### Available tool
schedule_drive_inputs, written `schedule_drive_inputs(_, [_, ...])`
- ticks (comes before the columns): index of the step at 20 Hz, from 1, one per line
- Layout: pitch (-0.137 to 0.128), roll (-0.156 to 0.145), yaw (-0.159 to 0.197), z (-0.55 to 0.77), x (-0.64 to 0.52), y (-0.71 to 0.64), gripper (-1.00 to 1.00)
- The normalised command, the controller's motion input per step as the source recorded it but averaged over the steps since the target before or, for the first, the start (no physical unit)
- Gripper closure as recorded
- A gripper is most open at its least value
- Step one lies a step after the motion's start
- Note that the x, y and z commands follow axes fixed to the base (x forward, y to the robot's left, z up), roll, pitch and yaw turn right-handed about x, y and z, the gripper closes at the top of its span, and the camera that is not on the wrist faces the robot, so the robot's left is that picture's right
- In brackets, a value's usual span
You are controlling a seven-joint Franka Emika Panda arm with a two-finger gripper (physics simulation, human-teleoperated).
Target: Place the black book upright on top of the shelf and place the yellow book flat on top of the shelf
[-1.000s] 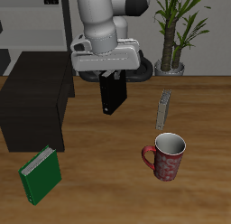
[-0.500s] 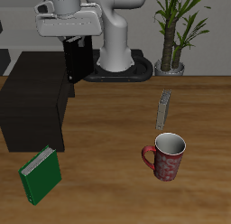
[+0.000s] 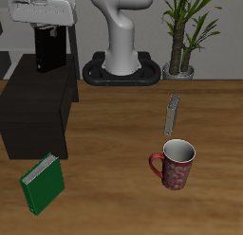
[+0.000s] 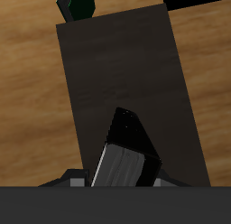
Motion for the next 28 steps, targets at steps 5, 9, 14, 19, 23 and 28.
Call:
schedule_drive_inputs(5, [-0.032,-0.019,-0.033,0.08,-0.45,-0.39,1.0])
schedule_drive_inputs(9, [-0.022,0.027,-0.088,-0.01,-0.46,-0.33,1.0])
schedule_drive_inputs(14, [0.007,-0.029,-0.158,-0.13,-0.21,-0.28,1.0])
schedule_drive_inputs(19, [0.004,-0.072,-0.227,-0.16,-0.13,-0.11,1.0])
schedule_drive_inputs(23, [0.005,0.003,-0.072,-0.09,-0.07,0.11,1.0])
schedule_drive_inputs(28, [0.003,-0.043,-0.061,-0.1,-0.13,0.02,1.0])
